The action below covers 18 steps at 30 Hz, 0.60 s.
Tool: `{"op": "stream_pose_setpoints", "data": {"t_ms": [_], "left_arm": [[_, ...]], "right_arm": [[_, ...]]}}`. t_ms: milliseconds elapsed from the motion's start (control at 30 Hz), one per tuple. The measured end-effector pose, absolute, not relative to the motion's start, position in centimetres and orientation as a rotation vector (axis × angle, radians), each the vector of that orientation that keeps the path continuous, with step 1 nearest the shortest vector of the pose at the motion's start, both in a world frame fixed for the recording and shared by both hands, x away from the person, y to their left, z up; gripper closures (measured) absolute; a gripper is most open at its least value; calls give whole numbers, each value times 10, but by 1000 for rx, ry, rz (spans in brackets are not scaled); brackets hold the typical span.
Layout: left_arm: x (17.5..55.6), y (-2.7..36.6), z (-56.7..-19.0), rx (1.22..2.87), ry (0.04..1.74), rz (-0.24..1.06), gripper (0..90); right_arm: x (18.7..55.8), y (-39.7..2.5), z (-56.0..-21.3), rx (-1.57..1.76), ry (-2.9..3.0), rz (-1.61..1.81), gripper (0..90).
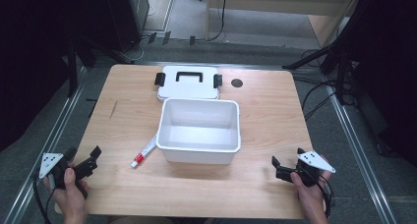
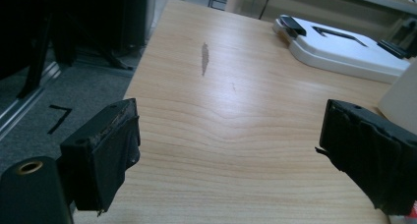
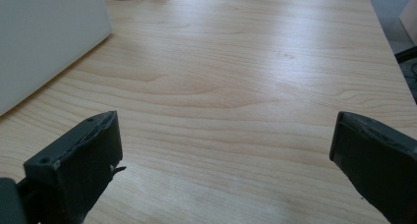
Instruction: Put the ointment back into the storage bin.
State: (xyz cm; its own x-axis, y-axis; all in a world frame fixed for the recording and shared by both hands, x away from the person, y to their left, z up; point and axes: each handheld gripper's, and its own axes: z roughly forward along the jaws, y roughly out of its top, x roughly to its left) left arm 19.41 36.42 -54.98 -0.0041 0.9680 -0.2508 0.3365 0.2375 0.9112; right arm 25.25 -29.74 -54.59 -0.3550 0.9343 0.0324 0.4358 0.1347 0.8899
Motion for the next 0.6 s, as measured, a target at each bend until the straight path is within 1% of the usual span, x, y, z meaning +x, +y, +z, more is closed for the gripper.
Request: {"op": "stream_pose_setpoints", "data": {"t_ms": [67, 100, 167, 333, 400, 433, 467, 600], "left_arm": [[195, 364, -546, 1301, 1520, 794, 93], [195, 363, -543, 1317, 1520, 787, 137], [197, 362, -539, 1353, 1517, 779, 137], [200, 350, -524, 1500, 1498, 762, 139], [204, 343, -517, 1572, 1500, 740, 139], [208, 337, -512, 1644, 1497, 729, 139], [208, 337, -512, 1644, 1497, 729, 139], [216, 326, -500, 1781, 1511, 672, 142]], "right_arm": [[253, -297, -546, 1323, 1867, 1172, 0], [253, -297, -546, 1333, 1868, 1174, 0], [253, -298, -546, 1331, 1869, 1179, 0], [248, -296, -546, 1286, 1863, 1165, 0], [247, -293, -546, 1265, 1860, 1139, 0], [246, -292, -546, 1253, 1861, 1135, 0], [246, -292, -546, 1250, 1865, 1135, 0], [246, -293, -546, 1252, 1863, 1139, 0]]}}
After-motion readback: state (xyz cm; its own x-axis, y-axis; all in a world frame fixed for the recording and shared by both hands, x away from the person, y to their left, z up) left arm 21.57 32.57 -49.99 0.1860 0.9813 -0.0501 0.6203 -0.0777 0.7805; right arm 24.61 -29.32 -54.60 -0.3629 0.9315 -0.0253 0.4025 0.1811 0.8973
